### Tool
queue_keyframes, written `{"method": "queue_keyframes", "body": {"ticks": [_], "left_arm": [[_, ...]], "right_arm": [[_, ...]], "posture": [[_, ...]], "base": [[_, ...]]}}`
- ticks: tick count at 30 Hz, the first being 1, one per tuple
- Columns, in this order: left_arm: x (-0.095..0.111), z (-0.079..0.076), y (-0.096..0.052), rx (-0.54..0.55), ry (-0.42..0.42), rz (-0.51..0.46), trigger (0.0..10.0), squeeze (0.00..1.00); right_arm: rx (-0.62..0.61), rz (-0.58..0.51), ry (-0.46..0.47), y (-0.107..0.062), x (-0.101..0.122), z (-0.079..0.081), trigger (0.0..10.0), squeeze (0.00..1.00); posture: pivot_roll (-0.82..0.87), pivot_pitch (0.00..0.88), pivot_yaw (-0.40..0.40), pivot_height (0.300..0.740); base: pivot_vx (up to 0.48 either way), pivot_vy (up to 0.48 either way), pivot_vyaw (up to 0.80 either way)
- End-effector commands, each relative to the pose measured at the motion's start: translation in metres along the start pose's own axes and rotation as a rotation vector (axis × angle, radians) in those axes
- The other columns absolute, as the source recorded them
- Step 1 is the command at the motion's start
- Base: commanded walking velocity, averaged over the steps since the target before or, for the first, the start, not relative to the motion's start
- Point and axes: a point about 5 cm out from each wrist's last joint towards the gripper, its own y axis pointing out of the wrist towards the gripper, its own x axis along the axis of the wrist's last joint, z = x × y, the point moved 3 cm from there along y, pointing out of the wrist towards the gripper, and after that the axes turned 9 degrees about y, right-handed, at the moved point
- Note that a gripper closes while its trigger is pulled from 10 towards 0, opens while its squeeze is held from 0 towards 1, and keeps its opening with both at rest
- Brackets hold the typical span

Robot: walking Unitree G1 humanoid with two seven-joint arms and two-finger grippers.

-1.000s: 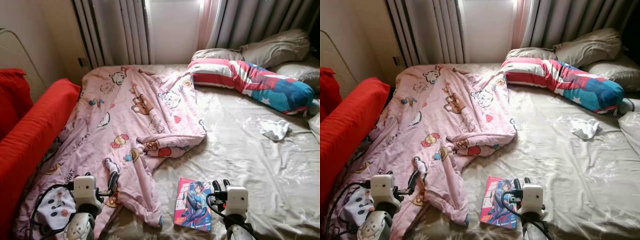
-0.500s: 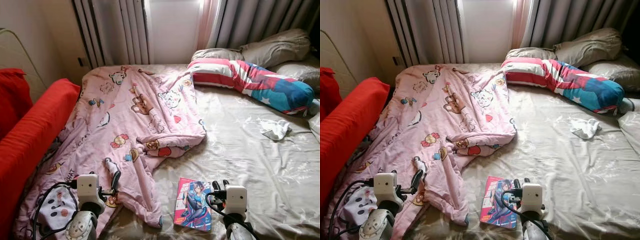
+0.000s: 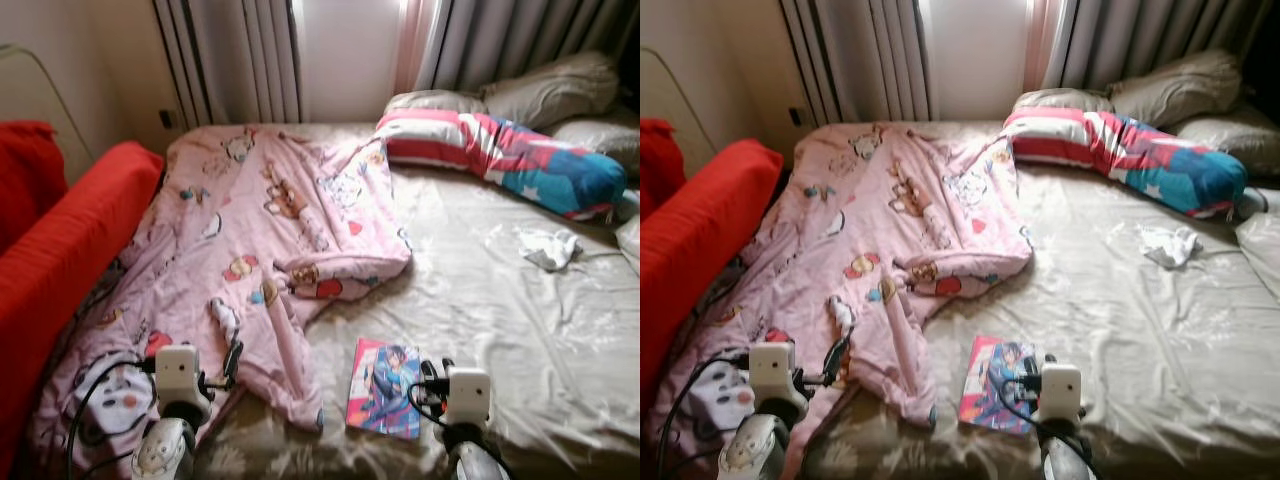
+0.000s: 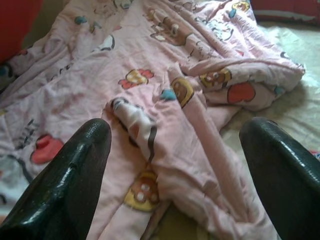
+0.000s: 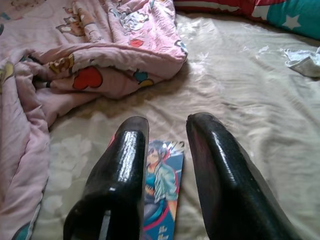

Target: Clean up the room

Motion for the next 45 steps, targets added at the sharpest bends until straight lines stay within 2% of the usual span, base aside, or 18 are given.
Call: {"method": "queue_keyframes", "body": {"ticks": [1, 10, 14, 34, 39, 45], "left_arm": [[-0.0040, 0.0048, -0.0023, 0.007, 0.001, 0.021, 10.0, 0.00], [-0.0024, 0.0059, -0.0003, 0.002, 0.005, 0.023, 10.0, 0.00], [-0.0010, 0.0064, 0.0016, 0.000, 0.007, 0.021, 10.0, 0.00], [0.0008, 0.0013, 0.0024, -0.030, 0.005, 0.018, 10.0, 0.00], [0.0009, 0.0004, 0.0027, -0.035, 0.008, 0.019, 10.0, 0.00], [0.0007, -0.0008, 0.0031, -0.043, 0.014, 0.024, 10.0, 0.00]], "right_arm": [[0.012, -0.005, 0.004, -0.0004, 0.0003, 0.0039, 10.0, 0.00], [0.008, 0.017, 0.009, 0.0022, -0.0015, 0.0070, 10.0, 0.00], [0.016, 0.006, 0.010, 0.0024, -0.0003, 0.0084, 10.0, 0.00], [0.012, 0.029, 0.017, 0.0023, -0.0043, 0.0107, 10.0, 0.00], [0.017, 0.035, 0.011, 0.0028, -0.0049, 0.0116, 10.0, 0.00], [0.011, 0.026, 0.016, 0.0025, -0.0039, 0.0099, 10.0, 0.00]], "posture": [[-0.03, 0.159, 0.003, 0.656], [-0.03, 0.139, 0.009, 0.656], [-0.03, 0.132, 0.011, 0.634], [-0.03, 0.132, 0.017, 0.634], [-0.03, 0.138, 0.017, 0.605], [-0.02, 0.149, 0.018, 0.605]], "base": [[0.000, 0.000, 0.00], [0.000, 0.000, 0.00], [0.000, 0.000, 0.00], [0.000, 0.000, 0.00], [0.000, 0.000, 0.00], [0.000, 0.000, 0.00]]}}
